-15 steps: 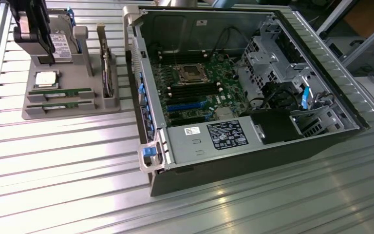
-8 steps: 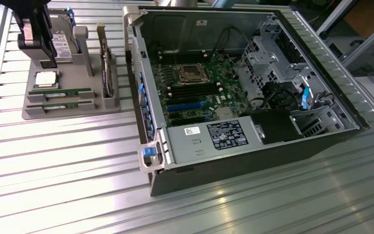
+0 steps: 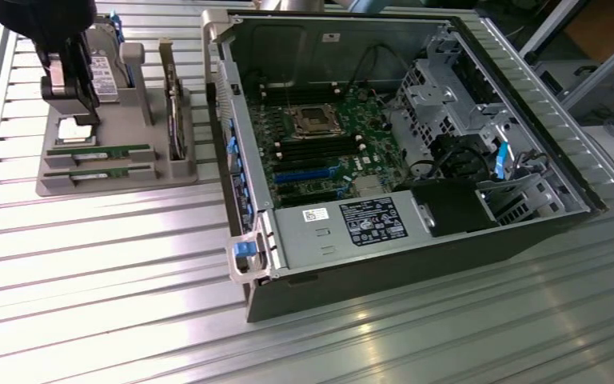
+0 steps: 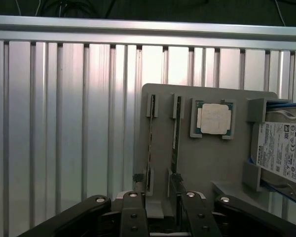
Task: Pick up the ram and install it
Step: 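Pick up the ram and move it above insertion slot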
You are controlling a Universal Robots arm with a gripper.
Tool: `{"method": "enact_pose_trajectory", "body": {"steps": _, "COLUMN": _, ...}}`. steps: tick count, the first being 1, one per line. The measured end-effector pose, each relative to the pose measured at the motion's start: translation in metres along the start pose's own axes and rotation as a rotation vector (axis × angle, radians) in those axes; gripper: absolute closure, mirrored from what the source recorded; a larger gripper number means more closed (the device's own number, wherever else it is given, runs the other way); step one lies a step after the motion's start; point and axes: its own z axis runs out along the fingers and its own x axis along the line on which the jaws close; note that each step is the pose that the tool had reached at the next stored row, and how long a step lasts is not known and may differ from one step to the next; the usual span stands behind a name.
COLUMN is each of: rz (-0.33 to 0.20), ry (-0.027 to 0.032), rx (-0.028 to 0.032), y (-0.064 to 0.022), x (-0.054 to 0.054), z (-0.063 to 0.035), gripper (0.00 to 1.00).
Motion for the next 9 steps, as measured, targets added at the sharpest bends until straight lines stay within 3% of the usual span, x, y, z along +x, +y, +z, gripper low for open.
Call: {"method": "enact_pose_trajectory", "body": {"steps": 9, "rz": 0.010, "ry": -0.0004, "rx": 0.0002, "y": 0.0007, "x": 0.000, "z": 0.0226, "gripper": 0.67}}
